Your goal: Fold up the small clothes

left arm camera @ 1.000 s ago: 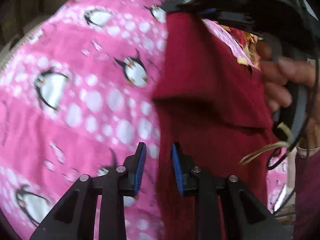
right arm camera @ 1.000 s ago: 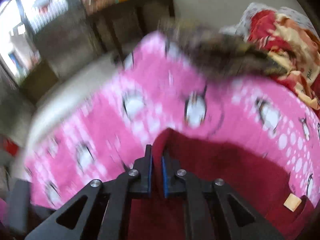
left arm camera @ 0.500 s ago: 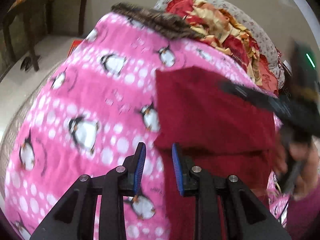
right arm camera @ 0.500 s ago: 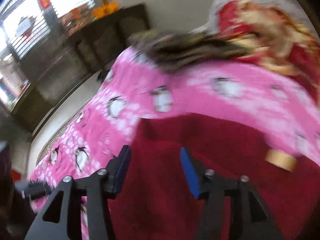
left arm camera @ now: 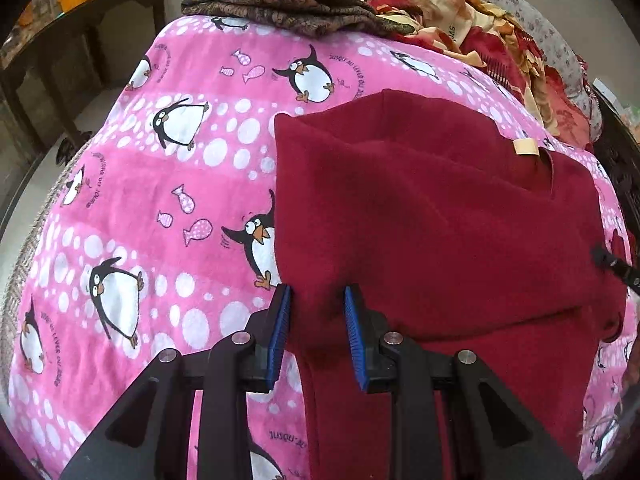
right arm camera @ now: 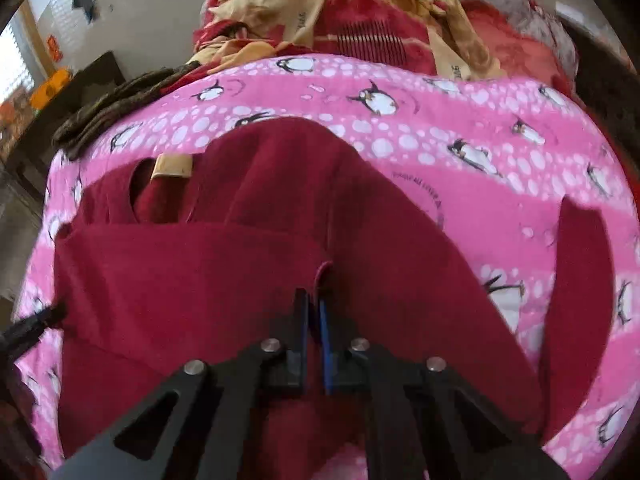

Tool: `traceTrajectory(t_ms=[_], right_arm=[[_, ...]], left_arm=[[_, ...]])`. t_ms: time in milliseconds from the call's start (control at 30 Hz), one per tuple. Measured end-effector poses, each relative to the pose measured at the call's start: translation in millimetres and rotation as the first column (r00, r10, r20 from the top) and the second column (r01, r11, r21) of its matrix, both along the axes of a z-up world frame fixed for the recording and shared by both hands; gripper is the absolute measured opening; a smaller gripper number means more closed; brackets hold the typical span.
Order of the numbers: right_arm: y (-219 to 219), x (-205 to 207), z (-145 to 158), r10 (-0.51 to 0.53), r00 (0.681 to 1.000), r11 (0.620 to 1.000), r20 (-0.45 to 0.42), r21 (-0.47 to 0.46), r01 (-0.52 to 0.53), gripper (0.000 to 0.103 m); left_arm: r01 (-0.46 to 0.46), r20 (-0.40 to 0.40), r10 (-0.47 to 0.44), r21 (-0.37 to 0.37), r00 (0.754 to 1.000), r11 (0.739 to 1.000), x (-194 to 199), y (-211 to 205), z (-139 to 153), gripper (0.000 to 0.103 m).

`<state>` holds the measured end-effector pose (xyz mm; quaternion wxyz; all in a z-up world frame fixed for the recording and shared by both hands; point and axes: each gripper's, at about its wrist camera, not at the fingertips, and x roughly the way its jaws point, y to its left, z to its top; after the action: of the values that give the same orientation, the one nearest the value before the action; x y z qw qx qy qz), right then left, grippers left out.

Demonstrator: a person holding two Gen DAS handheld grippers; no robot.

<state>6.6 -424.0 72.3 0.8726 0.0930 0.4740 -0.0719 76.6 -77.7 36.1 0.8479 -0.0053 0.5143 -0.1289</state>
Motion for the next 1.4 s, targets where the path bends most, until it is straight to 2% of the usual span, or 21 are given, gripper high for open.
traceTrajectory(t_ms=[33, 100, 233, 267, 367, 400, 433, 500, 633, 767, 800, 867, 900, 933, 967, 1067, 1133, 1233, 1333, 1400], right_arm=[[4.5, -4.1, 7.1, 0.008, 0.999, 0.999, 0.044, -0.034, -0.006, 0.005], [-1.4, -10.0, 14.1, -0.012, 0.997, 1.0, 0.081, -0.026, 0.014, 0.005], [-2.3, 3.5, -11.2, -0.03, 1.0, 0.998, 0.009, -0.046, 0.03, 0.007], [-1.9, 2.6, -13.9, -0.024, 1.0, 0.999, -0.012, -0.039, 0.023, 0.008], [-5.2, -17.3, -0.2, -0.042, 0.999, 0.998, 0.022, 0.042, 0.041, 0.03], [-6.6, -27.8, 4.5, -0.051, 0.998, 0.997, 0.033, 0.066, 0.049, 0.044], [-5.2, -36.5, 6.9, -0.061, 0.998, 0.996, 0.032, 0.073, 0.058, 0.05], [-3.1, -65.1, 8.9, -0.066, 0.998, 0.994, 0.015, 0.094, 0.064, 0.05], [-2.4, -94.8, -10.9, -0.077, 0.997, 0.974, -0.028, 0.21, 0.081, 0.05], [-7.3, -91.8, -46.3, -0.131, 0.989, 0.926, -0.072, 0.348, 0.148, 0.05], [-10.9, -86.9, -54.6, -0.15, 0.987, 0.903, -0.064, 0.397, 0.163, 0.05], [-15.2, -84.2, -60.4, -0.185, 0.982, 0.896, -0.037, 0.405, 0.184, 0.036], [-20.4, -86.0, -57.6, -0.231, 0.973, 0.898, -0.012, 0.381, 0.218, 0.018], [-24.5, -89.6, -53.3, -0.254, 0.967, 0.896, 0.012, 0.38, 0.231, 0.012], [-26.9, -94.9, -47.6, -0.268, 0.963, 0.896, 0.034, 0.375, 0.236, 0.01], [-28.8, -111.9, -29.9, -0.277, 0.957, 0.933, 0.09, 0.261, 0.246, 0.01], [-24.6, -112.9, -39.1, -0.244, 0.969, 0.952, 0.044, 0.202, 0.231, 0.01], [-23.2, -112.0, -52.6, -0.202, 0.979, 0.952, -0.027, 0.228, 0.203, 0.012], [-34.8, -134.7, -34.4, -0.221, 0.975, 0.936, 0.0, 0.281, 0.212, 0.025], [-45.9, -147.2, -15.3, -0.252, 0.967, 0.935, 0.036, 0.265, 0.234, 0.03]], left_arm=[[0.001, 0.001, -0.001, -0.003, 1.0, 1.0, 0.4, -0.3, 0.7, 0.006], [0.002, -0.009, -0.002, -0.003, 1.0, 1.0, 3.2, -3.8, -1.1, 0.01], [0.034, 0.0, -0.034, 0.092, 0.999, 0.995, 2.6, -20.3, -4.7, 0.011], [0.038, 0.005, -0.039, 0.095, 0.999, 0.995, 0.4, -21.7, -1.7, 0.011], [0.045, 0.016, -0.046, 0.07, 0.999, 0.997, -10.9, -19.4, 9.3, 0.011], [0.045, 0.019, -0.046, 0.057, 0.999, 0.997, -15.5, -16.9, 12.8, 0.011], [0.045, 0.023, -0.047, 0.048, 0.999, 0.998, -19.6, -15.1, 15.3, 0.011], [0.044, 0.022, -0.044, 0.03, 0.999, 0.999, -25.6, -10.2, 17.7, 0.011], [0.039, 0.014, -0.039, 0.022, 0.999, 0.999, -31.5, -8.7, 16.9, 0.011], [0.044, 0.0, -0.044, 0.008, 0.999, 0.999, -37.7, -15.2, 18.8, 0.011], [0.048, 0.003, -0.048, 0.008, 0.999, 0.999, -40.9, -16.6, 20.3, 0.011], [0.06, 0.01, -0.06, 0.02, 0.998, 0.998, -44.9, -19.1, 23.6, 0.011], [0.064, 0.012, -0.064, 0.025, 0.998, 0.998, -45.7, -20.0, 24.7, 0.011], [0.069, 0.015, -0.069, 0.03, 0.997, 0.997, -47.2, -20.0, 26.3, 0.011], [0.072, 0.019, -0.072, 0.033, 0.997, 0.997, -48.6, -19.3, 27.9, 0.011], [0.061, 0.022, -0.061, 0.035, 0.998, 0.998, -48.3, -17.7, 28.2, 0.011], [0.055, 0.015, -0.055, 0.032, 0.998, 0.998, -46.4, -19.9, 25.8, 0.011], [0.072, -0.001, -0.072, 0.002, 0.997, 0.997, -48.4, -26.5, 26.5, 0.011], [0.101, 0.02, -0.102, 0.027, 0.995, 0.994, -52.8, -34.1, 29.9, 0.011], [0.109, 0.017, -0.11, 0.025, 0.994, 0.994, -52.5, -36.9, 29.9, 0.011]])
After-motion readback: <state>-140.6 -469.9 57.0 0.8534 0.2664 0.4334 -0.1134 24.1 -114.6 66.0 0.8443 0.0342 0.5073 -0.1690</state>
